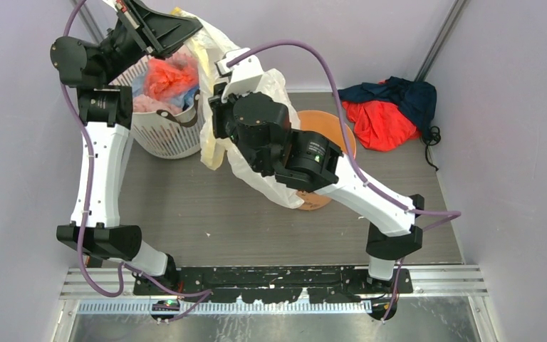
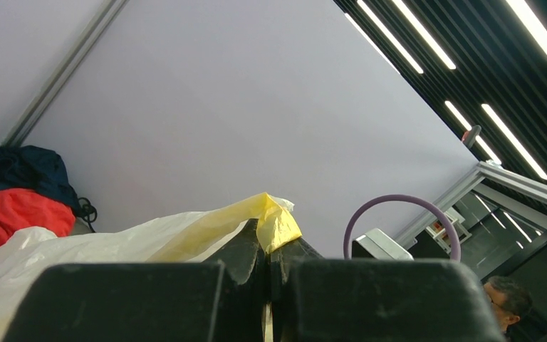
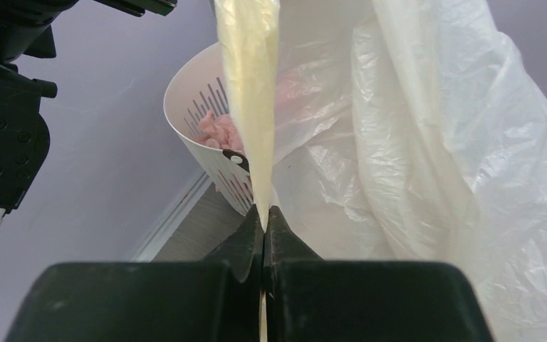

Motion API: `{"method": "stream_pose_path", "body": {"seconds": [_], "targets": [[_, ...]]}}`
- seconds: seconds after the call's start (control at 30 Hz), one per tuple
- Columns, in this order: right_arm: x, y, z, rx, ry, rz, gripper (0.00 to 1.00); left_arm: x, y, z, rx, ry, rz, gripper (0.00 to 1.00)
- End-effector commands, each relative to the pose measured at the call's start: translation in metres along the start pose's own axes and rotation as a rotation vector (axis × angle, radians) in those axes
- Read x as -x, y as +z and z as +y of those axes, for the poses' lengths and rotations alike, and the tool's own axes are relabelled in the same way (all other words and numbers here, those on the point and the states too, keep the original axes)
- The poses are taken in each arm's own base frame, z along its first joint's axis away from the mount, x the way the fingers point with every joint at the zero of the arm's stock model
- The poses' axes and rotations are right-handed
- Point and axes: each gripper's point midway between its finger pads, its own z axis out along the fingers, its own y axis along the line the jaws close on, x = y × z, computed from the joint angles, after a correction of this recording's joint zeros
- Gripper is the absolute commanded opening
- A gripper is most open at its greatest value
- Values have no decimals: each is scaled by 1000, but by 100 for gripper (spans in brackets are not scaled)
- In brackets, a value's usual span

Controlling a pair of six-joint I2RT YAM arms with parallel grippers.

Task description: Put the trash bags into the trash bin

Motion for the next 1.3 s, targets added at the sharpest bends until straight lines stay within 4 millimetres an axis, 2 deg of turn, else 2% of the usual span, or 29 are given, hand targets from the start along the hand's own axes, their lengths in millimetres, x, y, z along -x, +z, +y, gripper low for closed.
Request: {"method": "stream_pose_path", "body": {"seconds": [0.0, 0.17, 0.3, 0.47, 0.7, 0.93, 1.0, 1.03, 1.1, 1.2, 1.27], "targets": [[61, -41, -21, 39, 118, -106, 1, 4, -3, -18, -18, 102, -4, 2], [83, -67, -43, 40, 118, -120, 1, 10, -4, 0, 13, 100, 4, 2], [93, -84, -63, 15, 83, -119, 1, 8, -5, 11, 24, 86, 15, 2], [99, -99, -84, -22, 35, -127, 1, 2, -7, 8, 18, 89, 43, 3], [111, -109, -111, -114, -62, -151, 1, -13, -14, 4, 13, 87, 87, 3], [114, -99, -105, -122, -151, -172, 1, -32, -26, 10, 37, 50, 103, 3], [110, -93, -105, -142, -168, -163, 9, -35, -29, 17, 62, 27, 92, 3], [107, -91, -106, -155, -176, -157, 14, -35, -30, 22, 78, 16, 83, 3], [100, -85, -110, -189, -191, -138, 18, -37, -32, 30, 108, 11, 69, 2], [81, -76, -117, -229, -198, -96, 24, -37, -33, 33, 122, 7, 51, 2], [66, -66, -128, -250, -161, -63, 20, -36, -32, 33, 120, 6, 49, 2]]}}
